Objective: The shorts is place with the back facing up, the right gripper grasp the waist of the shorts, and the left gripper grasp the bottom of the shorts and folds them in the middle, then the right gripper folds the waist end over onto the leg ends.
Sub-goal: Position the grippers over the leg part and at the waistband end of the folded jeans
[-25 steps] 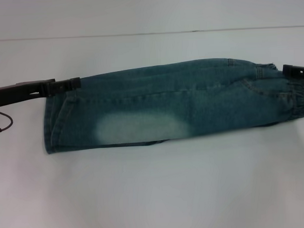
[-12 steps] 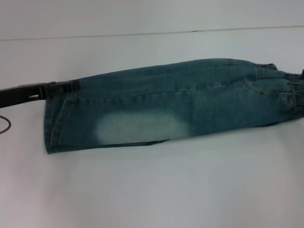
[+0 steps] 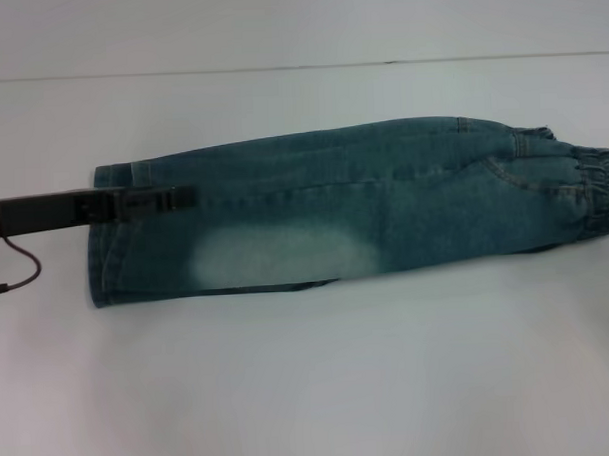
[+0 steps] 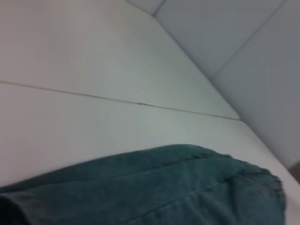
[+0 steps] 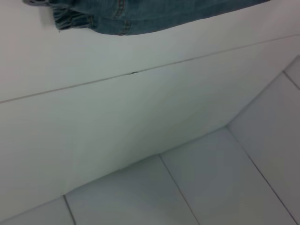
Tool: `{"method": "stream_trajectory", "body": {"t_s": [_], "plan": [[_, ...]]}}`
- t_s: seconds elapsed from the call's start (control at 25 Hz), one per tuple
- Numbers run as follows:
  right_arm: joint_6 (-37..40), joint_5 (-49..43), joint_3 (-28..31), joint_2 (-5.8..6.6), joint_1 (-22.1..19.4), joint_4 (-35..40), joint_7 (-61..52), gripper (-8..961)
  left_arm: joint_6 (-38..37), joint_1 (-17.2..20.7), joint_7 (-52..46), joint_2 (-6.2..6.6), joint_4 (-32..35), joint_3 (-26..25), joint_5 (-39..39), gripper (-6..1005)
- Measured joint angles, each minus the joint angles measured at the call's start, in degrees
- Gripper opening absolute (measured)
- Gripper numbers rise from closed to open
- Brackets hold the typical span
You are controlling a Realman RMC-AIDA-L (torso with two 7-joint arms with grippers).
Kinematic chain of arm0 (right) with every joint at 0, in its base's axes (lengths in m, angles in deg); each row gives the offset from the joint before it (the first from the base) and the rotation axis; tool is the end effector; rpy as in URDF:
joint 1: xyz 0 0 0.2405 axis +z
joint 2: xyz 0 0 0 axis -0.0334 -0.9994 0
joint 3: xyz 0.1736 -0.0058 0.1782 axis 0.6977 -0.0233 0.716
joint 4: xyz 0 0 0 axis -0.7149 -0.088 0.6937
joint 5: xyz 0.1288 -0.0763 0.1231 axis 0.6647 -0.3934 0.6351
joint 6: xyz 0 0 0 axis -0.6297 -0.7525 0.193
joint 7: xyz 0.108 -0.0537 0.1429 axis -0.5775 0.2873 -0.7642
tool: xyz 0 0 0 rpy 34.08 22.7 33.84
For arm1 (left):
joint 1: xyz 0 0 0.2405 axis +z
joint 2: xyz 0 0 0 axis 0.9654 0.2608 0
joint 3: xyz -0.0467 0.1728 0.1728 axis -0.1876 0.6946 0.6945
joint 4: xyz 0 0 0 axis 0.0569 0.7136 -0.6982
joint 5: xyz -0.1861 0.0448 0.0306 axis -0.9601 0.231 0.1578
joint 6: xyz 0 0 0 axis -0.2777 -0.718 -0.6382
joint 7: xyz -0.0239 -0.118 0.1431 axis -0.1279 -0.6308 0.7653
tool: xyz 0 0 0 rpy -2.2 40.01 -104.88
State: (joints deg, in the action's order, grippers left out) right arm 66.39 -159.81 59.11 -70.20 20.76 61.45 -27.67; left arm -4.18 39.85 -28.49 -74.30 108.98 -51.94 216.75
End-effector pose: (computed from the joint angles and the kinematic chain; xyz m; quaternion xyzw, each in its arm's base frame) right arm 0.3499 0.3279 0.0645 -0.7588 0.4761 0.2863 0.3399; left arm -0.2474 0.3574 -0.0052 -0.8416 -0.4721 -0.2197 0.1432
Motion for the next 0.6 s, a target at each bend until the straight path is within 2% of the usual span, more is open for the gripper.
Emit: {"method": "stream_trajectory", "body": {"t_s": [0.24,0.4,0.6], "plan": [[2.3,0.1,1.3,1.60,0.2,-3.1,-0.1,923,-1.9,-1.4,0.5,-0.80,-1.0,3.4,-0.6,938],[3.2,0.1,2.1,1.83,0.2,-3.3,-0.4,923,-1.5,-2.5,0.9,-1.01,-2.6,6.4,-1.3,938],[1.4,-0.1,2.9,1.87,-0.2,-3.4,-1.7,923,-1.4,-3.4,1.2,-1.35,-2.9,6.7,-1.4,938]]}}
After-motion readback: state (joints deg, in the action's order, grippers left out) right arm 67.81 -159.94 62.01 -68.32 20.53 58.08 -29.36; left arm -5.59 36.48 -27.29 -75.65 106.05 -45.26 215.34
